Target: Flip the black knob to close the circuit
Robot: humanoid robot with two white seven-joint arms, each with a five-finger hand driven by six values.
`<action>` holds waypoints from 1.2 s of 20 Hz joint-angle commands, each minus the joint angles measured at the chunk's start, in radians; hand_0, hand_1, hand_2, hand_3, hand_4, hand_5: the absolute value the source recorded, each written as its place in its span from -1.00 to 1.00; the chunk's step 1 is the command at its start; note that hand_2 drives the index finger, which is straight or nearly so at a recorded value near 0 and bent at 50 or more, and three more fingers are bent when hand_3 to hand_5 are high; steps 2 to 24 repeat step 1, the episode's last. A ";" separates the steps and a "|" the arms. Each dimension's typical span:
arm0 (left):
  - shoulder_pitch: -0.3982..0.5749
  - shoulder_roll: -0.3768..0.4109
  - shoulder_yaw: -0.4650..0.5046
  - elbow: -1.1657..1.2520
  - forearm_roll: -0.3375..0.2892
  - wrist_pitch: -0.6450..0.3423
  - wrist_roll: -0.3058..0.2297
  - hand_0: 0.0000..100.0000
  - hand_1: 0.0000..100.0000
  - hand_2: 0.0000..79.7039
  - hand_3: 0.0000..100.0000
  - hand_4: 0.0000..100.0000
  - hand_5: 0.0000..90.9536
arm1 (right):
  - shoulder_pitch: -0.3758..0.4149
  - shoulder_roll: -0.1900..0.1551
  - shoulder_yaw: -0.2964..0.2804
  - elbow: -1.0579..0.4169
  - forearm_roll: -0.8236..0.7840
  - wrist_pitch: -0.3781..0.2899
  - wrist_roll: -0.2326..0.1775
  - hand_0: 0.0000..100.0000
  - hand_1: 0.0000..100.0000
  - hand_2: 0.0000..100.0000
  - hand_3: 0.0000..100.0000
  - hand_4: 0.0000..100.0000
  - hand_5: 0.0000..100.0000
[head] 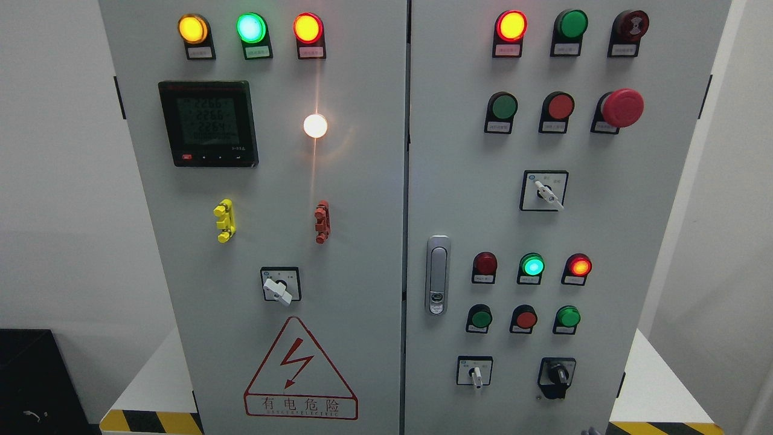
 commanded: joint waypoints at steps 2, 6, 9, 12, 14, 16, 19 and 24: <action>0.006 0.000 0.000 0.000 0.000 0.000 0.000 -0.76 0.11 -1.00 -1.00 -1.00 -1.00 | 0.014 -0.002 0.015 -0.034 -0.042 -0.001 0.012 -1.00 -1.00 -0.97 -0.74 -0.80 -0.90; 0.006 0.000 0.000 0.000 0.000 0.000 0.000 -0.76 0.11 -1.00 -1.00 -1.00 -1.00 | 0.014 -0.002 0.015 -0.034 -0.042 -0.001 0.012 -1.00 -1.00 -0.97 -0.74 -0.80 -0.90; 0.006 0.000 0.000 0.000 0.000 0.000 0.000 -0.76 0.11 -1.00 -1.00 -1.00 -1.00 | 0.014 -0.002 0.015 -0.034 -0.042 -0.001 0.012 -1.00 -1.00 -0.97 -0.74 -0.80 -0.90; 0.006 0.000 0.000 0.000 0.000 0.000 0.000 -0.76 0.11 -1.00 -1.00 -1.00 -1.00 | 0.014 -0.002 0.015 -0.034 -0.042 -0.001 0.012 -1.00 -1.00 -0.97 -0.74 -0.80 -0.90; 0.006 0.000 0.000 0.000 0.000 0.000 0.000 -0.76 0.11 -1.00 -1.00 -1.00 -1.00 | 0.014 -0.002 0.015 -0.034 -0.042 -0.001 0.012 -1.00 -1.00 -0.97 -0.74 -0.80 -0.90; 0.006 0.000 0.000 0.000 0.000 0.000 0.000 -0.76 0.11 -1.00 -1.00 -1.00 -1.00 | 0.014 -0.002 0.015 -0.034 -0.042 -0.001 0.012 -1.00 -1.00 -0.97 -0.74 -0.80 -0.90; 0.006 0.000 0.000 0.000 0.000 0.000 0.000 -0.76 0.11 -1.00 -1.00 -1.00 -1.00 | 0.014 -0.002 0.015 -0.034 -0.042 -0.001 0.012 -1.00 -1.00 -0.97 -0.74 -0.80 -0.90; 0.006 0.000 0.000 0.000 0.000 0.000 0.000 -0.76 0.11 -1.00 -1.00 -1.00 -1.00 | 0.014 -0.002 0.015 -0.034 -0.042 -0.001 0.012 -1.00 -1.00 -0.97 -0.74 -0.80 -0.90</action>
